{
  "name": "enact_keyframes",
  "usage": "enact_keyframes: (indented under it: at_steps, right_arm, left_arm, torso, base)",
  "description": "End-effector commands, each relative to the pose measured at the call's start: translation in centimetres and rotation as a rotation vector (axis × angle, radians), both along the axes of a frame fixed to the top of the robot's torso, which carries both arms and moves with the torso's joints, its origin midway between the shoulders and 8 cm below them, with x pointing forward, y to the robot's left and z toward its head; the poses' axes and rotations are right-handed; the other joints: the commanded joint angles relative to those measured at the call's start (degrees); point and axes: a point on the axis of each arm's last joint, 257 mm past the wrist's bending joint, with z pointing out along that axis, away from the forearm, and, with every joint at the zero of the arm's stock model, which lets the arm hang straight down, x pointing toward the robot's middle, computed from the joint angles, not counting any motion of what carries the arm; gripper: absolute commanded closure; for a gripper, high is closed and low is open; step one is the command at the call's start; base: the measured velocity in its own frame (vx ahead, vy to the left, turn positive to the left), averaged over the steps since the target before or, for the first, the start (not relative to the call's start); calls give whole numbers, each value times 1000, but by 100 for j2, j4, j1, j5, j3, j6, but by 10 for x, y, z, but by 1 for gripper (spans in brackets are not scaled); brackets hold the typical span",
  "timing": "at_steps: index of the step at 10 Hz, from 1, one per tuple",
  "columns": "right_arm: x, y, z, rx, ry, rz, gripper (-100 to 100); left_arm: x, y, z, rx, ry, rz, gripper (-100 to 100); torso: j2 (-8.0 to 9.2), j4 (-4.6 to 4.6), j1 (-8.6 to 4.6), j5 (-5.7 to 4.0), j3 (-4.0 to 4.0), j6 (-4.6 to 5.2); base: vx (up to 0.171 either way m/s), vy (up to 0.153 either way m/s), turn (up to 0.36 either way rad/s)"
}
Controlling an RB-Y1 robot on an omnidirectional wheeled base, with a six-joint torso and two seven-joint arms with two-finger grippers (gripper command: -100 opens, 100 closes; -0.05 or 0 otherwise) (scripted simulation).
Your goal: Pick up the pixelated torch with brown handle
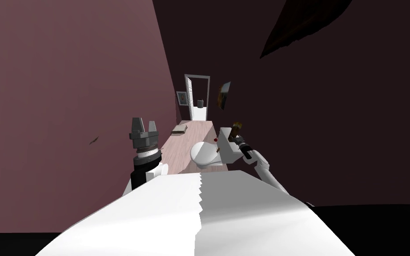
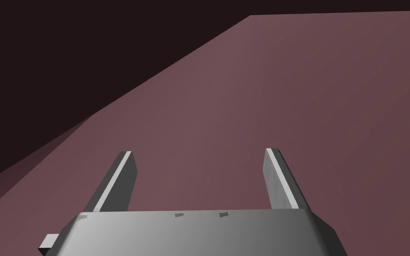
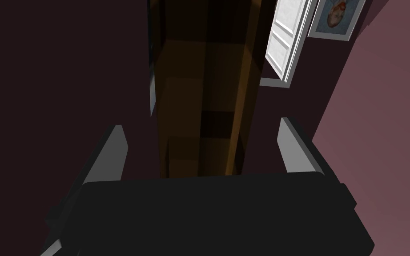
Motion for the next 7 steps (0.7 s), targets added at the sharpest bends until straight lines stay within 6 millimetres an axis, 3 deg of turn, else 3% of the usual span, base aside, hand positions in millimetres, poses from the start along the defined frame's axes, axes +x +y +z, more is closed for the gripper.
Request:
enact_keyframes:
  at_steps: [1, 3, 4, 7]
  right_arm:
    - [11, 11, -1, 11, 6, 3, -100]
    - [11, 11, -2, -6, 12, 6, -100]
    - [25, 34, -13, 27, 32, 9, -100]
    - [30, 36, -8, 0, 26, 17, -100]
  left_arm:
    - [0, 0, 0, 0, 0, 0, 0]
    - [0, 0, 0, 0, 0, 0, 0]
    - [0, 0, 0, 0, 0, 0, 0]
    - [0, 0, 0, 0, 0, 0, 0]
  torso:
    - [0, 0, 0, 0, 0, 0]
    - [1, 1, 5, 1, 1, 0]
    - [-2, 0, 16, 3, -1, 0]
    - [-4, 0, 11, 3, -2, -1]
  base:
    - [-39, -73, -42]
    - [-17, -25, 8]
    - [-46, -63, -107]
    - [-13, -33, -16]
